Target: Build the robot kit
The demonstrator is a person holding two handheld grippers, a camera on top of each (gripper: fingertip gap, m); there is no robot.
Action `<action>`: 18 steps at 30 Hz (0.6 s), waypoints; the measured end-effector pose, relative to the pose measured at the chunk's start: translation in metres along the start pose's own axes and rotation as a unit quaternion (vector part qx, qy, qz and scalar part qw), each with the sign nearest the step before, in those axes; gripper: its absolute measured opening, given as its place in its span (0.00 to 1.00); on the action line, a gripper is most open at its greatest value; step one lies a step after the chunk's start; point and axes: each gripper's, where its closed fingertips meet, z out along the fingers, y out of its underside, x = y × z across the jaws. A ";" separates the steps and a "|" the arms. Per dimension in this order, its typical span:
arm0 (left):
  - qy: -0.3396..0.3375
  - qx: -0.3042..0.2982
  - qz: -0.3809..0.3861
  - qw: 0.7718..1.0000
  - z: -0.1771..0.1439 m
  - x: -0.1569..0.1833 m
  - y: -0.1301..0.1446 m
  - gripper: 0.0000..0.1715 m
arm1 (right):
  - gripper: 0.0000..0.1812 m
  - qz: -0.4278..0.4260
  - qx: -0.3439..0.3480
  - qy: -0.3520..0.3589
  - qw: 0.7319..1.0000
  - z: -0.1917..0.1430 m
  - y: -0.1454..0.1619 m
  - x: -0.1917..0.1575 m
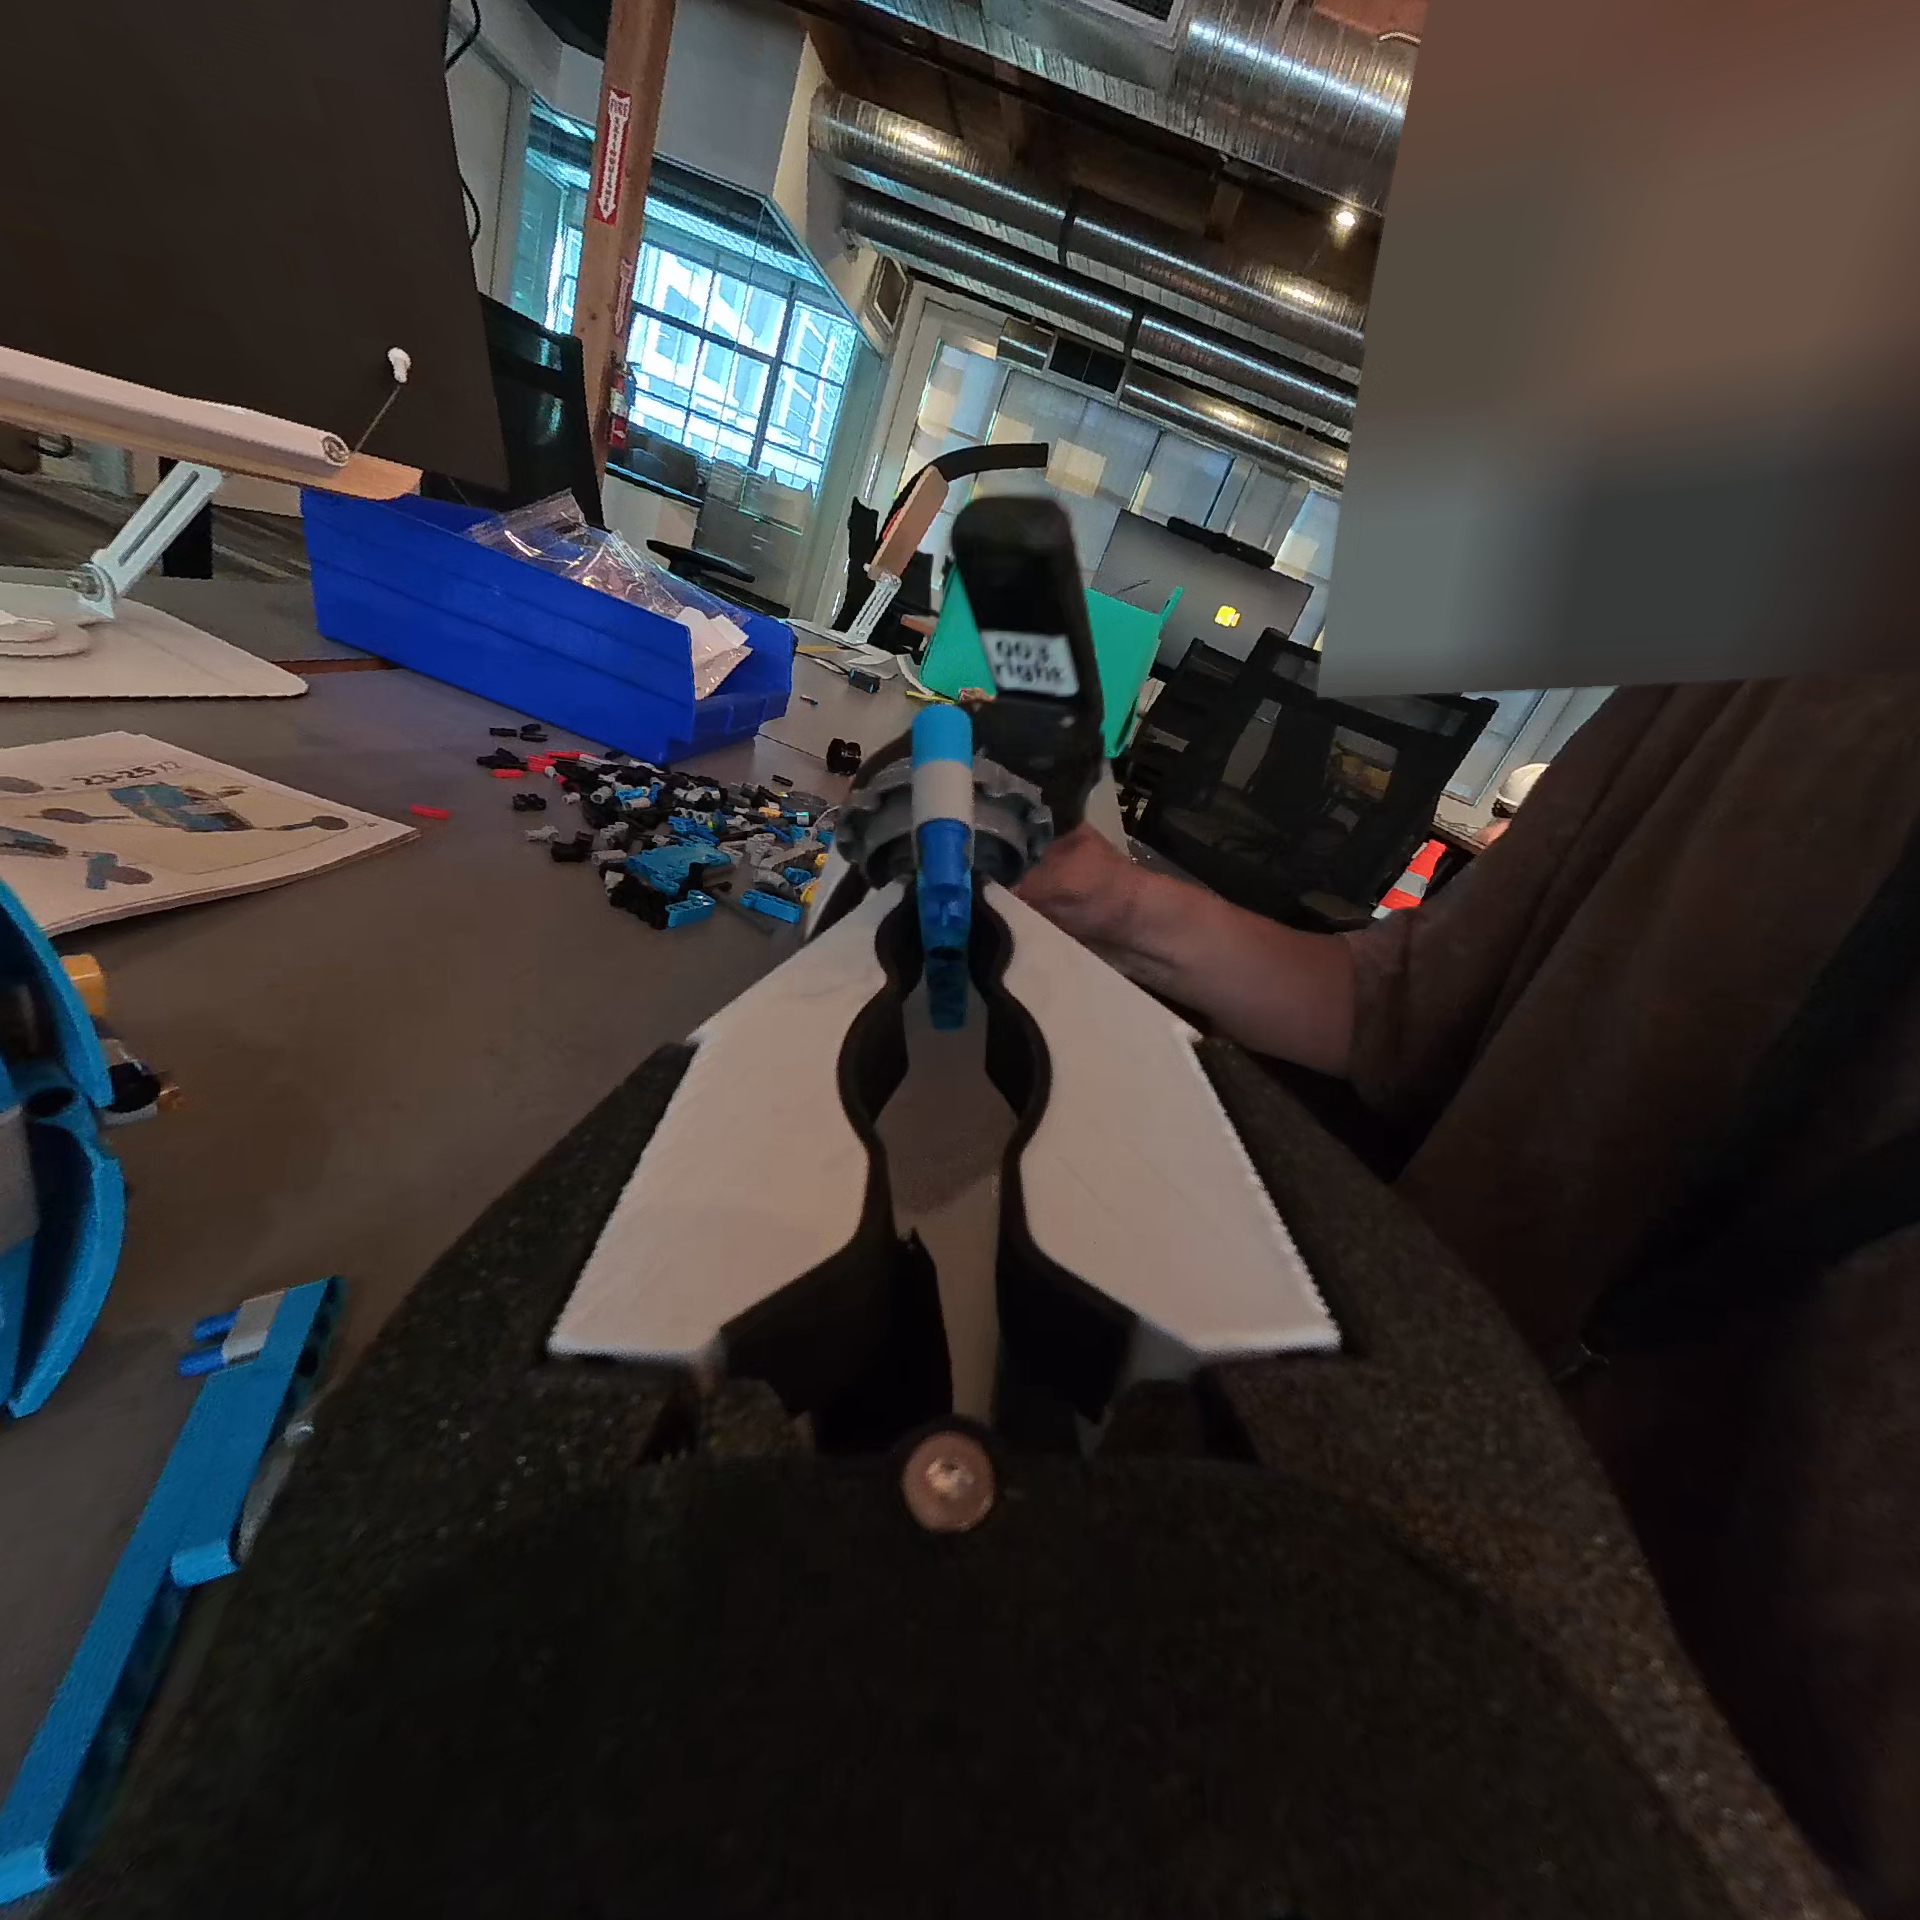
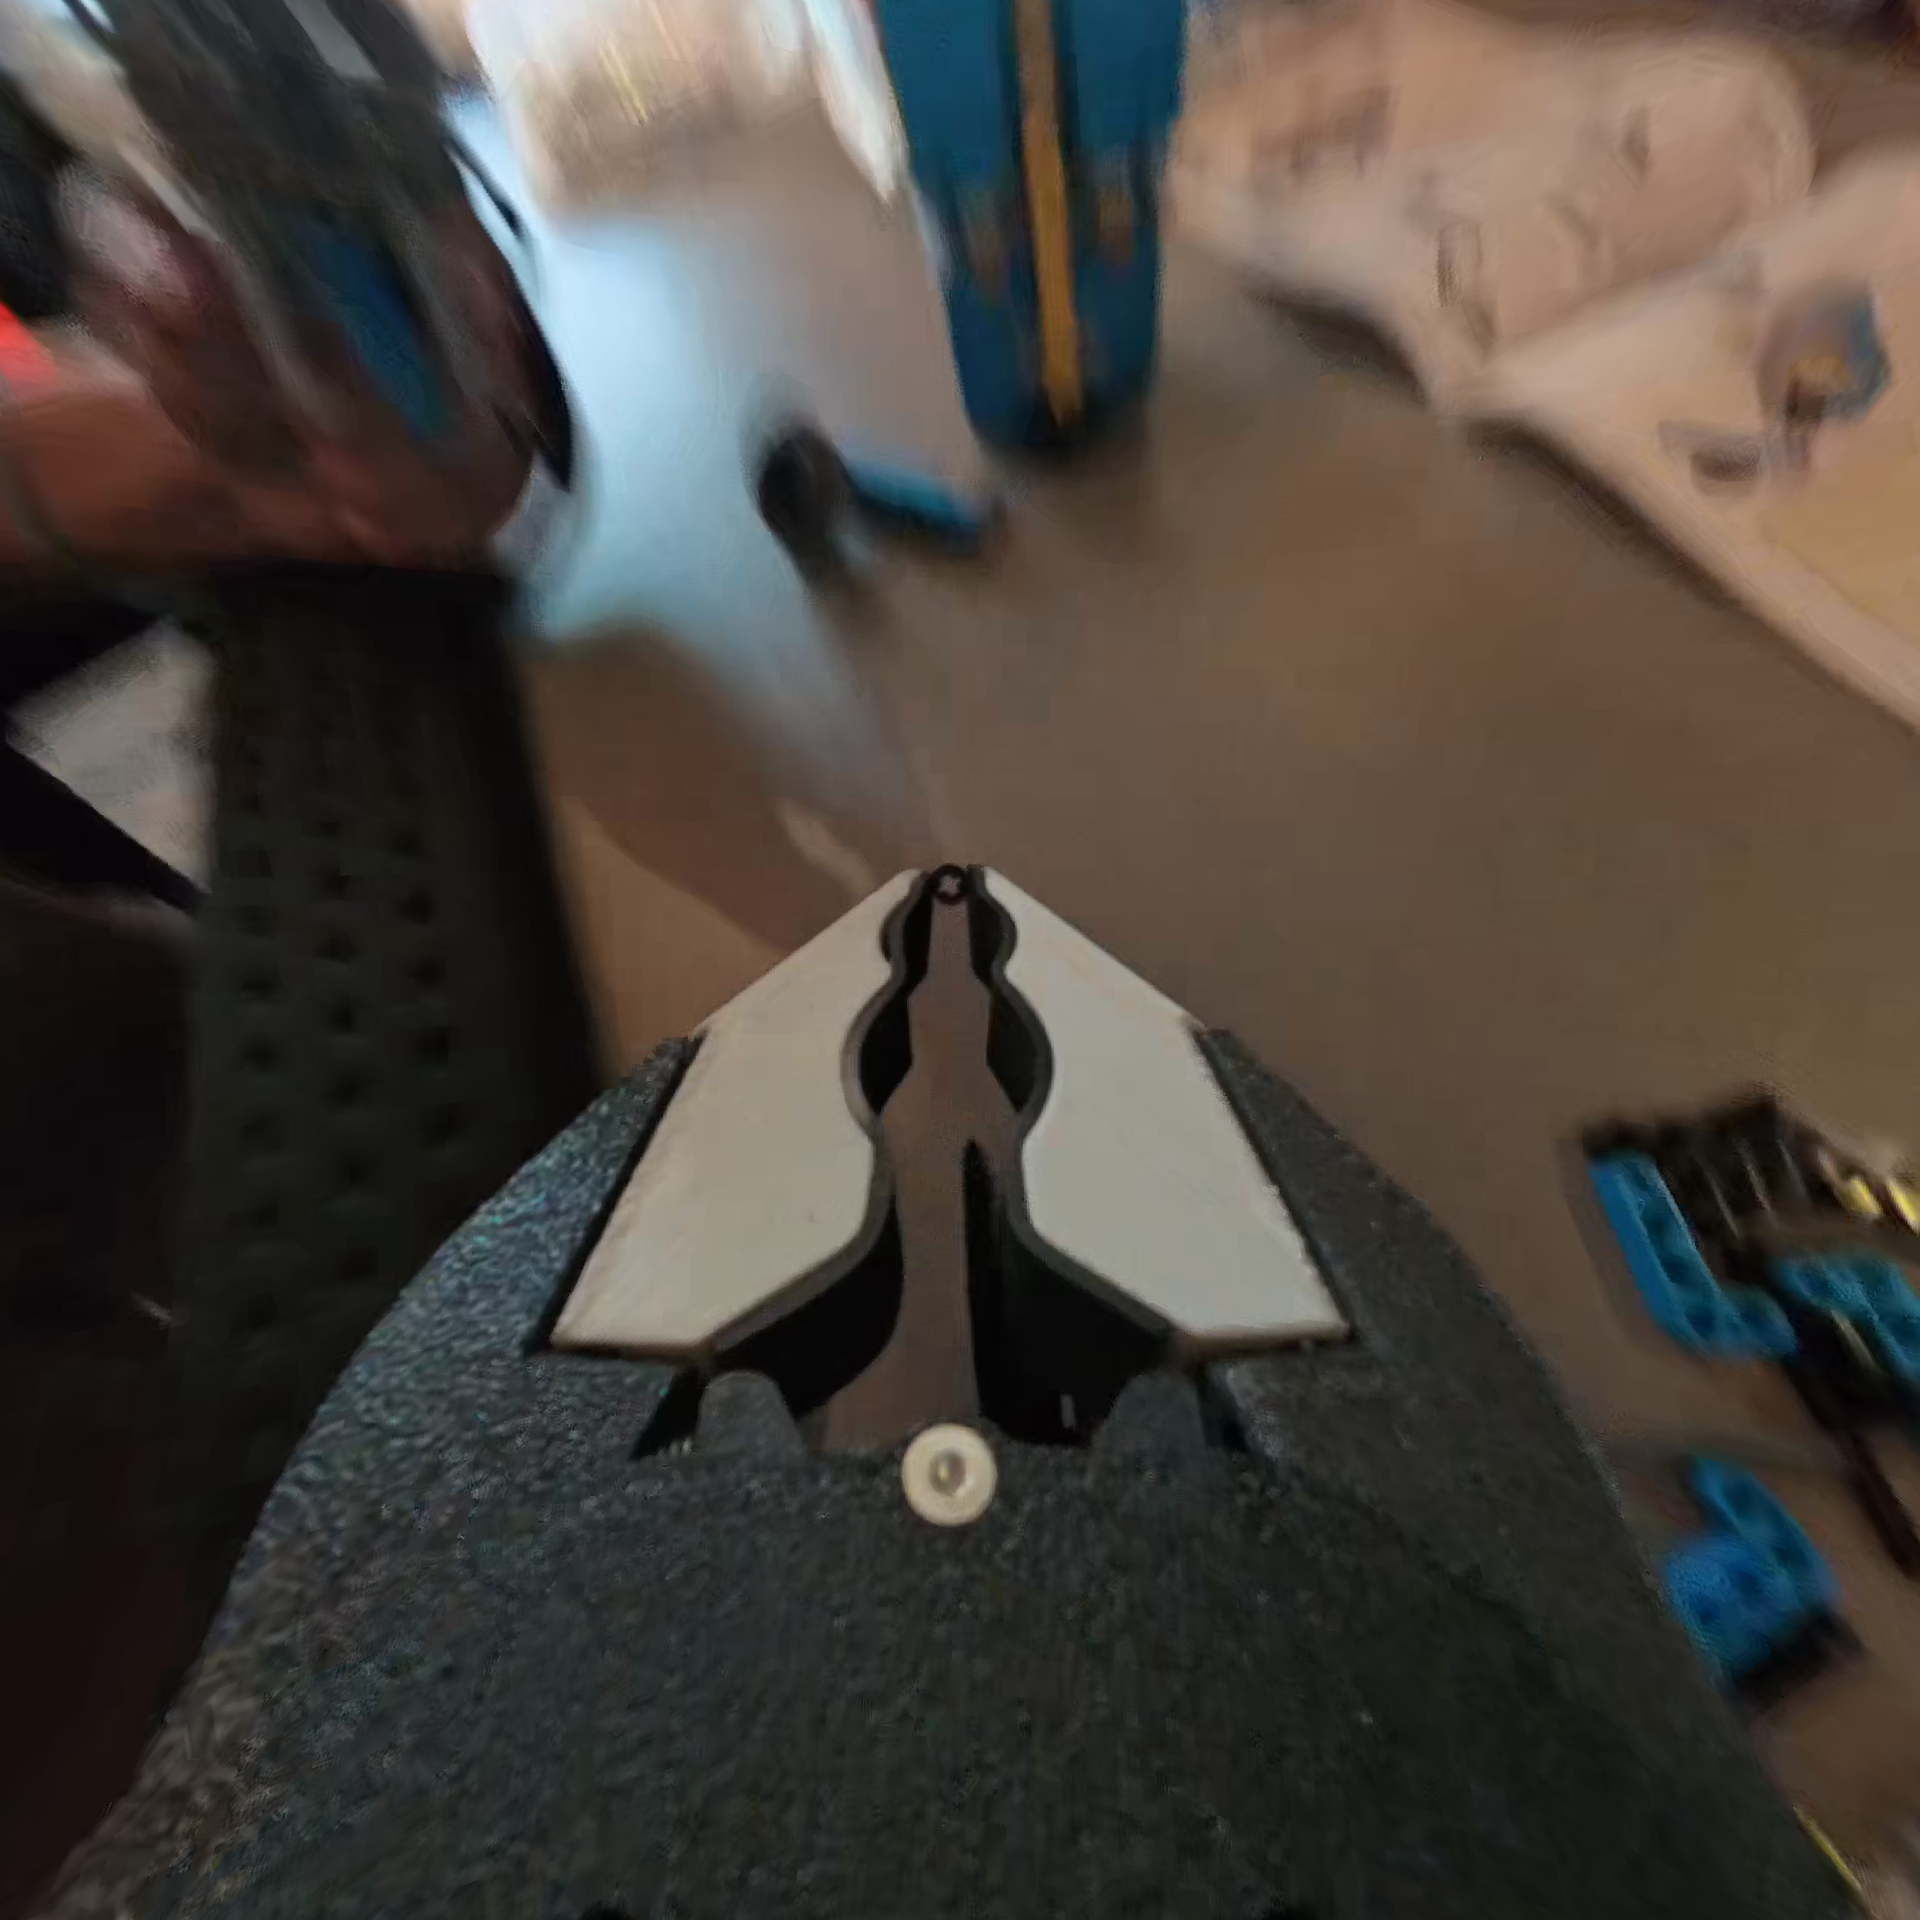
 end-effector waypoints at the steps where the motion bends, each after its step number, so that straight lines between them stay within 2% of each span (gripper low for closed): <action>1: 0.001 -0.001 0.001 1.000 0.000 0.000 0.000 0.04 | 0.03 0.017 0.066 -0.038 0.997 -0.003 -0.029 -0.017; 3: 0.002 -0.003 0.005 1.000 0.001 0.001 0.001 0.04 | 0.03 0.048 0.171 -0.145 0.973 -0.012 -0.075 -0.056; 4: 0.003 -0.005 0.009 1.000 0.001 0.002 0.002 0.04 | 0.03 0.054 0.201 -0.167 0.964 -0.013 -0.089 -0.064; 8: 0.009 -0.025 0.024 0.999 0.005 0.007 0.008 0.04 | 0.04 0.060 0.200 -0.216 0.954 -0.001 -0.100 -0.080; 10: 0.010 -0.030 0.029 0.999 0.005 0.008 0.010 0.04 | 0.04 0.042 0.183 -0.207 0.960 0.005 -0.095 -0.082; 18: 0.016 -0.042 0.036 0.998 0.007 0.011 0.014 0.04 | 0.04 0.047 0.195 -0.223 0.954 0.001 -0.098 -0.087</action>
